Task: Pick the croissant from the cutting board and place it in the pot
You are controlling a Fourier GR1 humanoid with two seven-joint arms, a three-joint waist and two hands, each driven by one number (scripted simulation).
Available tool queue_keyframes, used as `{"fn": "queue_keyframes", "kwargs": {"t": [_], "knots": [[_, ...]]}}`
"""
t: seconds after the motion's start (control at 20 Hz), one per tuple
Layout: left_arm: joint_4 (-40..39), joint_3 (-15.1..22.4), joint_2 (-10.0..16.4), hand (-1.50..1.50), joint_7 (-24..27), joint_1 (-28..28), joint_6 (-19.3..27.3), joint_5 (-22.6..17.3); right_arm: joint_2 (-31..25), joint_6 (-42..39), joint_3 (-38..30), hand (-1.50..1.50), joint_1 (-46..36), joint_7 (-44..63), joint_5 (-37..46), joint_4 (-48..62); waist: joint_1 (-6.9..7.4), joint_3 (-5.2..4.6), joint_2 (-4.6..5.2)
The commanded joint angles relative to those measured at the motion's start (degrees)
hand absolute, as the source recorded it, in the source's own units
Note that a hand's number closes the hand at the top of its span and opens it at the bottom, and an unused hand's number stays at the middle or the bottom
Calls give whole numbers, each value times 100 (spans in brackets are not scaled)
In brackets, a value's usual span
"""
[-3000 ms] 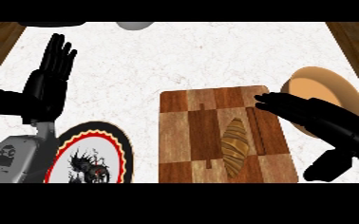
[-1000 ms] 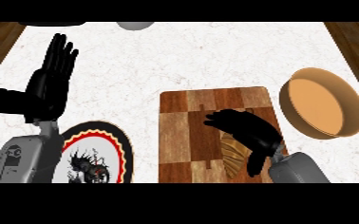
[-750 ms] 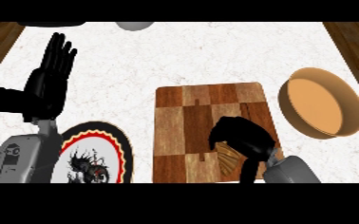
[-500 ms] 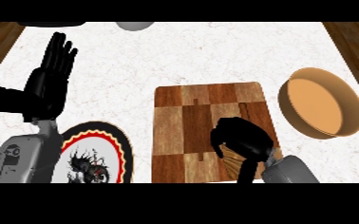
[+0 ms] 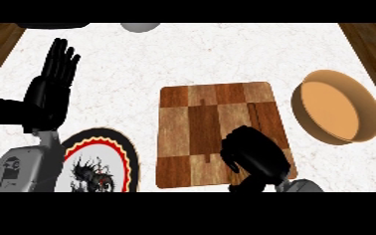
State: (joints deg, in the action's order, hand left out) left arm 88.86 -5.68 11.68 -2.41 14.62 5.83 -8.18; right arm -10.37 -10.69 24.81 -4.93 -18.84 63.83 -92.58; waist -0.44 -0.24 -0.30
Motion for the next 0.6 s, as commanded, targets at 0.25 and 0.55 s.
{"fn": "queue_keyframes", "kwargs": {"t": [0.25, 0.55], "knots": [[-153, -22, -15, 0, 103, -17, 73, 110, 1021, -37, 2371, 150, 648, 3883, 906, -1714, -62, 5, -42], [-163, -192, 42, 0, 85, -35, -39, -98, 1031, -110, 2432, 150, 209, 5751, 1930, -3062, -87, 6, -38]]}}
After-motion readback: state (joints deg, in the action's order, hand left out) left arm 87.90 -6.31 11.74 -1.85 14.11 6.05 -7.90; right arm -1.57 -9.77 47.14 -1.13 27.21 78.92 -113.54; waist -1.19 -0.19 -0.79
